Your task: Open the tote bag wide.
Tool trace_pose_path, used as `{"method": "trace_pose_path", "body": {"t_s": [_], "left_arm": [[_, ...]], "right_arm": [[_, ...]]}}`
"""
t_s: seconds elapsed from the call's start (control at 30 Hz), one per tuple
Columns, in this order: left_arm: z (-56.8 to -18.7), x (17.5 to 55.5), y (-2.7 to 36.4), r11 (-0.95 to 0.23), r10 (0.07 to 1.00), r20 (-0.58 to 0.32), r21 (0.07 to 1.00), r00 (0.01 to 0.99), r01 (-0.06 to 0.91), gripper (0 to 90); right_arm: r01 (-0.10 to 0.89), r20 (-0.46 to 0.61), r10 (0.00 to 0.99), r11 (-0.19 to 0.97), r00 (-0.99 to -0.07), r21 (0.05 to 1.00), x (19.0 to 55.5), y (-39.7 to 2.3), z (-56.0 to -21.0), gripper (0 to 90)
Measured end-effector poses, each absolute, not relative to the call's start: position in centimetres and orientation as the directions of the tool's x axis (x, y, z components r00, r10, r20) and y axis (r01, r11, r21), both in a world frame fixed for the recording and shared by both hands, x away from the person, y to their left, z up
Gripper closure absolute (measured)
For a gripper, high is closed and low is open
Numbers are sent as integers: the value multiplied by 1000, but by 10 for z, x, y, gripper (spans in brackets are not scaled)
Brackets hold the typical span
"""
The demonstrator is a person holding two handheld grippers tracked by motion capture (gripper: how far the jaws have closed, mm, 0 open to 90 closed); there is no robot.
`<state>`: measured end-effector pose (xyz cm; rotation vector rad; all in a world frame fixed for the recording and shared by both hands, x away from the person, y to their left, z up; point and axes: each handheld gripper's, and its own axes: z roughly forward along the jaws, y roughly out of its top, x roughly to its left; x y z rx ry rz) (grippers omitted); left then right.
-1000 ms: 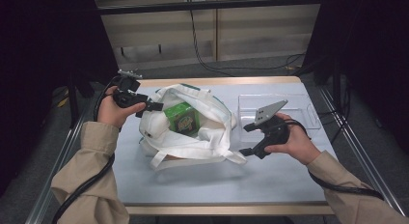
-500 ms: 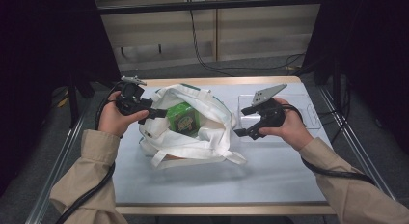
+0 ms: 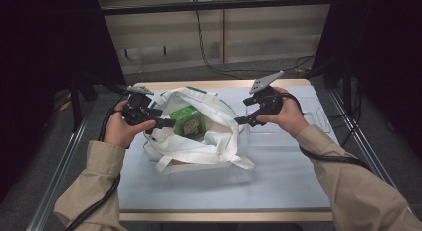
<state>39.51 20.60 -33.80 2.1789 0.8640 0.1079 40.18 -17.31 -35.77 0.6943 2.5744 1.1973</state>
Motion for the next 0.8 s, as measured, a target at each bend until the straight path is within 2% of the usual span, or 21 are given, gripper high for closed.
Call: {"method": "trace_pose_path", "body": {"t_s": [0.27,0.47,0.57,0.63,0.7,0.8], "left_arm": [[-346,389,204,-468,608,-203,690,767,553,262],[-351,386,201,-474,602,-204,688,773,550,296],[-352,386,201,-478,598,-201,687,776,546,341],[-354,386,200,-487,594,-203,680,779,548,394],[-357,386,200,-494,600,-194,673,776,550,410],[-361,386,201,-499,596,-198,668,778,552,457]], "right_arm": [[328,7,509,543,-860,773,419,-161,-356,194],[327,5,508,548,-861,770,427,-149,-359,257],[313,-9,502,554,-865,771,430,-142,-360,349],[315,-3,502,548,-865,775,433,-139,-359,362],[316,-7,508,545,-861,776,436,-136,-359,483],[323,-7,516,547,-857,772,440,-132,-360,487]]}}
